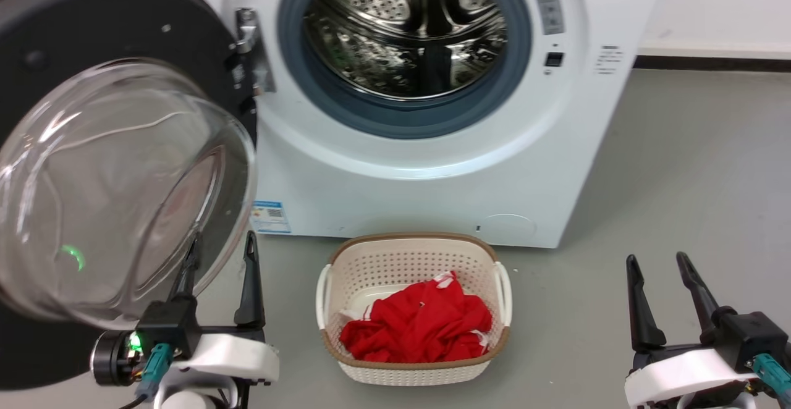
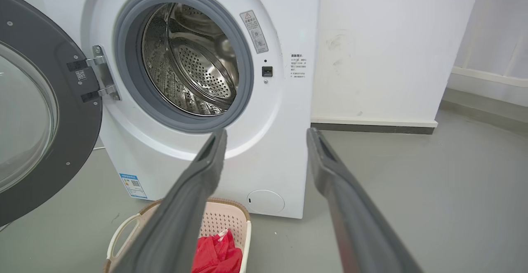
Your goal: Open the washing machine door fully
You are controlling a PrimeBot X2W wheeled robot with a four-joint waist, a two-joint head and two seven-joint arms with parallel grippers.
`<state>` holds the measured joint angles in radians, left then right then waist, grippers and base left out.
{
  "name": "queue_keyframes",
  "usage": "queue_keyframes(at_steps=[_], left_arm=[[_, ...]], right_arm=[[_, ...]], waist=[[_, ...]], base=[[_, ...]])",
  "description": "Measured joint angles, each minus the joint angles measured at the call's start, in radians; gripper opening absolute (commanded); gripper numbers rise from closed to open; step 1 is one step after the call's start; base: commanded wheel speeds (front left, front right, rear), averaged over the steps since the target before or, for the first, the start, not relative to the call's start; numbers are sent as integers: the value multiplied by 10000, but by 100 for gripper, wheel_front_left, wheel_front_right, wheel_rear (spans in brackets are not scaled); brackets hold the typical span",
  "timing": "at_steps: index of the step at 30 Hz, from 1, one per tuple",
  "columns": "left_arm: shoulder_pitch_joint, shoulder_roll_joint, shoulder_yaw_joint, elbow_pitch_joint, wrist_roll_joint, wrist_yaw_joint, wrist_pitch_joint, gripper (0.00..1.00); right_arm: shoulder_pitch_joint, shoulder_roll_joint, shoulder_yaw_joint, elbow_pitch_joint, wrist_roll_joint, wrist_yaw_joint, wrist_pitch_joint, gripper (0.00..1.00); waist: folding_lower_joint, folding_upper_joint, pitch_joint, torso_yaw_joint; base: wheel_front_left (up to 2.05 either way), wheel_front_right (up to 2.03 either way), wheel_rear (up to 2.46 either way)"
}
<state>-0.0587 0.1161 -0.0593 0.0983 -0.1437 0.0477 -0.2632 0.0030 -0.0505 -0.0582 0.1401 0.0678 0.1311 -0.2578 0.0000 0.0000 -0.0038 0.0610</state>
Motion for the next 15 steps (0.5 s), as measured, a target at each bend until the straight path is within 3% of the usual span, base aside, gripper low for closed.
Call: queue_keyframes(at_steps=[8, 15], left_arm=[[-367, -113, -253, 679, 151, -92, 0, 100], [-342, -209, -267, 951, 198, -2, 0, 100]], right_arm=[[23, -4, 15, -564, -236, 0, 180, 100], [223, -4, 174, -639, -127, 0, 290, 100]], waist=[[0, 0, -40, -747], [0, 0, -2, -912]], base=[[0, 0, 0], [0, 0, 0]])
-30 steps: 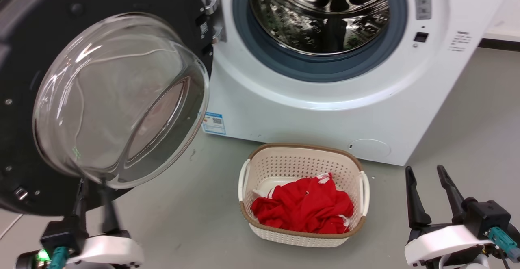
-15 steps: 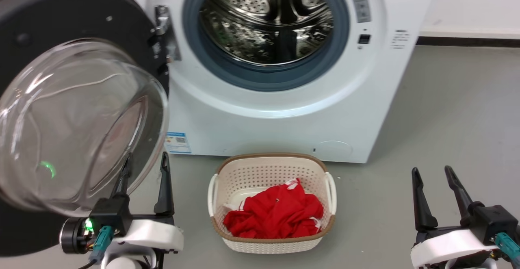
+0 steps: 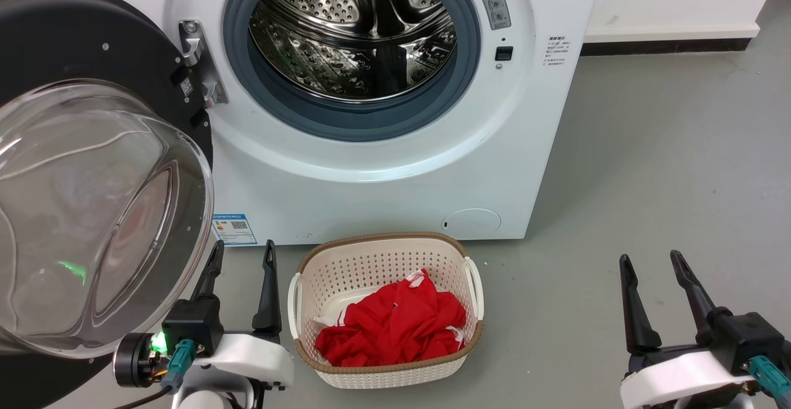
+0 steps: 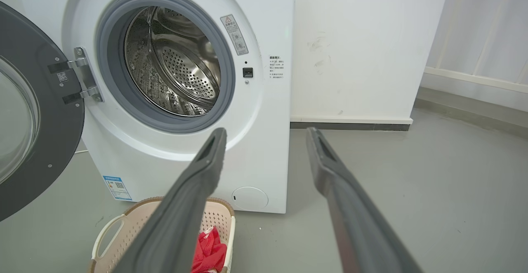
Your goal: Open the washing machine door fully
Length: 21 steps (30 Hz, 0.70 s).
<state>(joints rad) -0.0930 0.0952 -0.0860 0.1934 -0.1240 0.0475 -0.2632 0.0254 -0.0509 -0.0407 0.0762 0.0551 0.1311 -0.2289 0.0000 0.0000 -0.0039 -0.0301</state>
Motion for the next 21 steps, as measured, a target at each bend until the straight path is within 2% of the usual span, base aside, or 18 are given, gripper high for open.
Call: queue_keyframes(at_steps=[21], left_arm=[[35, -79, 96, -65, 157, 65, 0, 100]], right_arm=[[-6, 0, 134, 127, 140, 0, 23, 100]], waist=[[0, 0, 58, 190]], base=[[0, 0, 0]])
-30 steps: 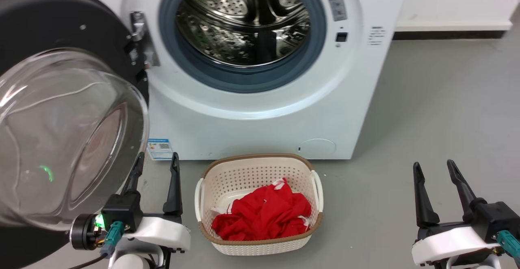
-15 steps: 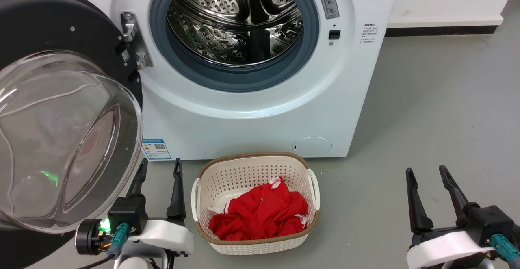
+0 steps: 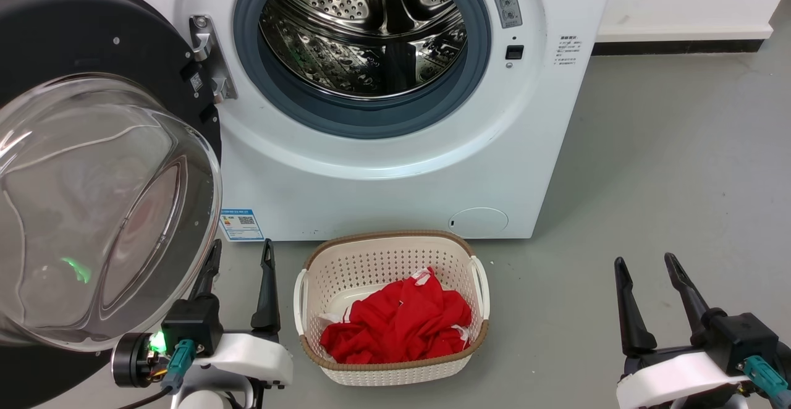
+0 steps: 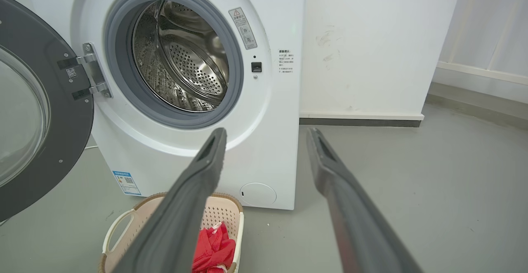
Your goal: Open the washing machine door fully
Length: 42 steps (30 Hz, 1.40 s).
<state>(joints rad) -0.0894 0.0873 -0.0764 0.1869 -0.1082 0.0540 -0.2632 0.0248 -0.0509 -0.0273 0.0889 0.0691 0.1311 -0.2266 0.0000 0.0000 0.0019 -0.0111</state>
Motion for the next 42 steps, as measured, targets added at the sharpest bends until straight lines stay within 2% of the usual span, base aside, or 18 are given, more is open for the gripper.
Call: queue_keyframes(at_steps=[6, 7, 11, 26, 42], left_arm=[[18, -4, 25, -19, 6, -12, 0, 100], [39, -12, 21, 52, -6, -12, 4, 0], [282, -54, 29, 420, -176, -17, 117, 0], [275, -96, 407, 468, -3078, -368, 836, 0], [234, -169, 715, 468, -5697, -688, 1463, 0]], right_arm=[[-3, 0, -10, 21, 31, 0, 2, 100], [11, 2, -8, 92, 33, 0, 0, 0], [176, 4, 21, 422, 201, 0, 58, 0], [46, 2, -123, 654, 3206, 0, 694, 0], [-255, 0, -263, 825, 5877, 0, 1262, 0]], waist=[[0, 0, 6, 5], [0, 0, 6, 5], [0, 0, 7, 6], [0, 0, 7, 19], [0, 0, 8, 32]], base=[[0, 0, 0], [0, 0, 0], [0, 0, 0], [0, 0, 0], [0, 0, 0]])
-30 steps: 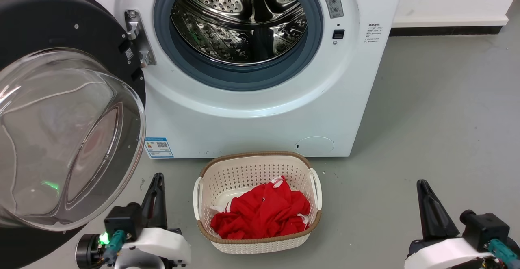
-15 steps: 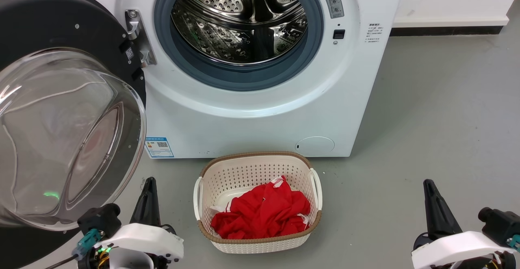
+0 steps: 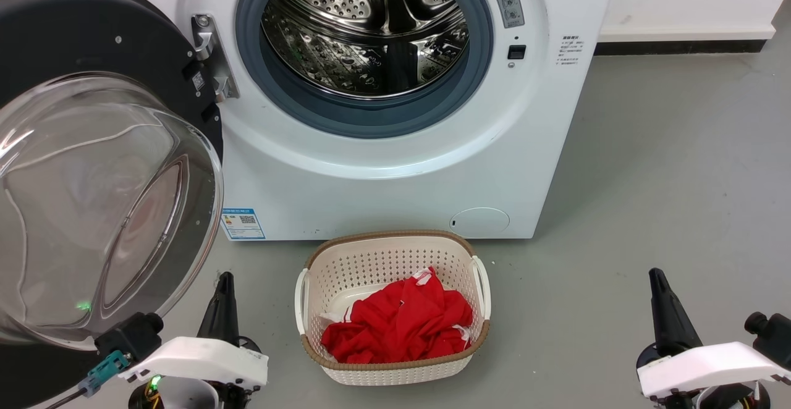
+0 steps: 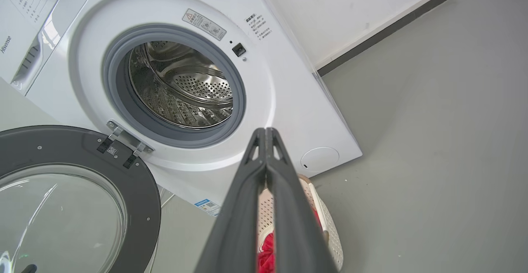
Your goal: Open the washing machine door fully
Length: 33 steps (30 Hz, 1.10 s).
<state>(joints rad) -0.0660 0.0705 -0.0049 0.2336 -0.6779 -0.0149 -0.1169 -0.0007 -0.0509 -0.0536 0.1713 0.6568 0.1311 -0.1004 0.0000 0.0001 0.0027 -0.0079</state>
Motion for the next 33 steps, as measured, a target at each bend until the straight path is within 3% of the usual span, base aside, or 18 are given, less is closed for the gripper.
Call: queue_keyframes(at_steps=[33], left_arm=[[-182, -102, 550, 44, -4389, -529, 1074, 0]], right_arm=[[-462, -6, -267, 341, 4504, -2, 1009, 0]], waist=[[0, 0, 2, 29]], base=[[0, 0, 0]])
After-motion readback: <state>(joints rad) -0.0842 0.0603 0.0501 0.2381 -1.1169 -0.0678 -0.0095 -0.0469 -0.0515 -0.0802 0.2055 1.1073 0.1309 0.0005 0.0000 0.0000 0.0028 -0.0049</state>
